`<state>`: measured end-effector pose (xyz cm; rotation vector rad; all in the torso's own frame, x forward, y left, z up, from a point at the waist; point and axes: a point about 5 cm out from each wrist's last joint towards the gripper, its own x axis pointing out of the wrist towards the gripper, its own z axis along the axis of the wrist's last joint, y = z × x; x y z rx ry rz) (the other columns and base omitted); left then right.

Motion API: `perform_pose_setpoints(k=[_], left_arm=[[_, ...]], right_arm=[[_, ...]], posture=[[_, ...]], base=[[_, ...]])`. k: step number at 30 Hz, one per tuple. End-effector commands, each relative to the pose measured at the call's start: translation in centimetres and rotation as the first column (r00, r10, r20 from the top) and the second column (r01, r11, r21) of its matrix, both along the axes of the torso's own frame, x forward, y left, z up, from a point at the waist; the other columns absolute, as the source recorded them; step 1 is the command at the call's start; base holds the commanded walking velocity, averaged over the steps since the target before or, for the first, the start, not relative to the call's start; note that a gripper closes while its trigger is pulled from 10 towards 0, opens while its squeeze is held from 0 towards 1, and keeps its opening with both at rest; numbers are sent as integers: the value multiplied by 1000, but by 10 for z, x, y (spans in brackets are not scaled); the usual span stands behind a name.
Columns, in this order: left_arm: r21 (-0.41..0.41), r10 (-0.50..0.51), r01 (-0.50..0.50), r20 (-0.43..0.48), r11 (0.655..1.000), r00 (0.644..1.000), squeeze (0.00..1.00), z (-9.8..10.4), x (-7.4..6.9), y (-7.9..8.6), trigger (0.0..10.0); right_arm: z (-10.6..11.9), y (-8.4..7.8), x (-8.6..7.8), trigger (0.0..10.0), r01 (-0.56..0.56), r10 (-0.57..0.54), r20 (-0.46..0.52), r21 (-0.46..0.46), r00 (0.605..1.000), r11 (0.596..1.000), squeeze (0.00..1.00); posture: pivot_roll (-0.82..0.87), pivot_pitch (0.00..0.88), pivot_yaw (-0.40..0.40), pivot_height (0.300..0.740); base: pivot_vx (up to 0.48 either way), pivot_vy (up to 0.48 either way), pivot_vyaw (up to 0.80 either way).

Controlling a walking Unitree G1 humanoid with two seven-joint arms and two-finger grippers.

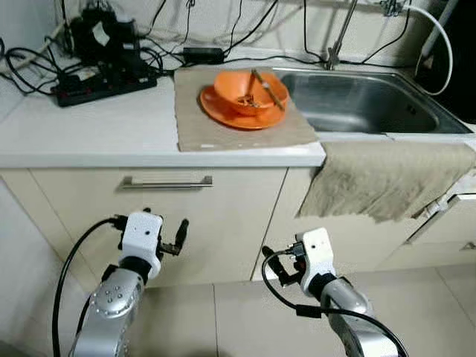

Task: Kitchen organization

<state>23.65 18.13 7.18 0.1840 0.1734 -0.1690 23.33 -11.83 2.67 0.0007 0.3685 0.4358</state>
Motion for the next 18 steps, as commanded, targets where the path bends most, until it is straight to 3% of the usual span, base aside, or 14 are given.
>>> perform_pose_setpoints(k=[1,5,8,13,18], left_arm=[[-2,9,-9,29,1000,1000,0,4,3,-4,10000],[-12,21,-21,49,1000,999,0,11,6,-4,10000],[-19,21,-20,80,1000,997,0,19,10,-5,10000],[-27,22,-18,128,999,992,0,34,17,-8,10000],[-32,22,-17,171,999,985,0,46,22,-9,10000]], right_arm=[[12,-7,8,10000,16,-13,87,-39,996,999,0],[27,-4,13,10000,-19,35,200,-83,979,996,0],[38,-1,17,10000,-25,39,253,-60,967,998,0],[51,-3,25,10000,36,-36,294,5,955,999,0],[58,-4,28,10000,53,-42,334,-23,942,998,0]], posture=[[-8,0,-38,740],[-8,0,-39,740],[-9,0,-39,740],[-9,0,-38,740],[-11,0,-37,740]], base=[[0,-450,0],[0,-452,0],[0,-451,0],[0,-452,266],[0,-460,0]])
